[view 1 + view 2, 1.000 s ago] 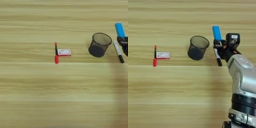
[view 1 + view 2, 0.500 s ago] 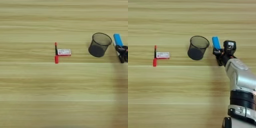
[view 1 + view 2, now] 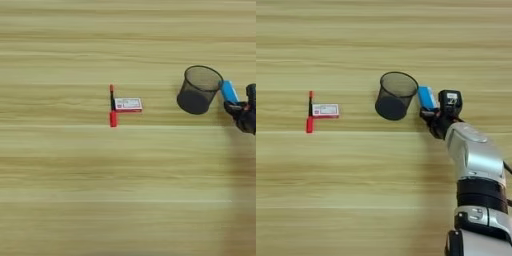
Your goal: Move the objects on the table
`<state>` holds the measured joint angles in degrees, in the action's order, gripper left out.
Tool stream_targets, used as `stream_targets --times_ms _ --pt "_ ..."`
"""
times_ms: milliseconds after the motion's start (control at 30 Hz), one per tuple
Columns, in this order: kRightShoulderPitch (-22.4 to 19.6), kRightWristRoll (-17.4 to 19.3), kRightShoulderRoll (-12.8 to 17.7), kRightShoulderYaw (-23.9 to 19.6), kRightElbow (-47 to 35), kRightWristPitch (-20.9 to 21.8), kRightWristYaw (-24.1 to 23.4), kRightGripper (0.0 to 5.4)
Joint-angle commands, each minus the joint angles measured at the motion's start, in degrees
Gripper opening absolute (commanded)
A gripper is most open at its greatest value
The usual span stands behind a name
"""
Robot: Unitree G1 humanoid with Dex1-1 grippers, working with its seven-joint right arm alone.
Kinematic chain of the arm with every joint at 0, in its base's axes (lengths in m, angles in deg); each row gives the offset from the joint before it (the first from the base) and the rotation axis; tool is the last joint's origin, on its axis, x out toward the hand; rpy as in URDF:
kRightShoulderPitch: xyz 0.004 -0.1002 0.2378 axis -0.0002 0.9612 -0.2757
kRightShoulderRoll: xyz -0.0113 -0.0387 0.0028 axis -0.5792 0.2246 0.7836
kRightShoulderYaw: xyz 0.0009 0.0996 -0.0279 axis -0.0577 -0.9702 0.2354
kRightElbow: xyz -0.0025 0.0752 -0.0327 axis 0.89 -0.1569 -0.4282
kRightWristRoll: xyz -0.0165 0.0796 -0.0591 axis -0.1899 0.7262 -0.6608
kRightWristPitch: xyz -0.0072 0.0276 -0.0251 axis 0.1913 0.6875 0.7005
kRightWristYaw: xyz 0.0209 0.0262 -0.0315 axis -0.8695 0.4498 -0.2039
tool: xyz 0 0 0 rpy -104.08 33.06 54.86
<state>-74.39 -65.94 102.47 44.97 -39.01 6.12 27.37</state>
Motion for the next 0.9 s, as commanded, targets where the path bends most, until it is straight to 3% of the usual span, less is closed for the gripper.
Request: stream_targets --times_ms 33,233,600,900 --pt "-4.13 -0.52 2.06 1.04 -1.50 2.69 0.34 1.40" --pt "-4.52 -0.81 1.56 2.33 0.62 3.31 0.49 1.40" --pt "-6.06 -1.80 2.06 3.33 6.81 5.51 0.62 2.77" --pt "-5.09 -2.14 2.24 3.74 4.57 5.61 0.70 3.97"
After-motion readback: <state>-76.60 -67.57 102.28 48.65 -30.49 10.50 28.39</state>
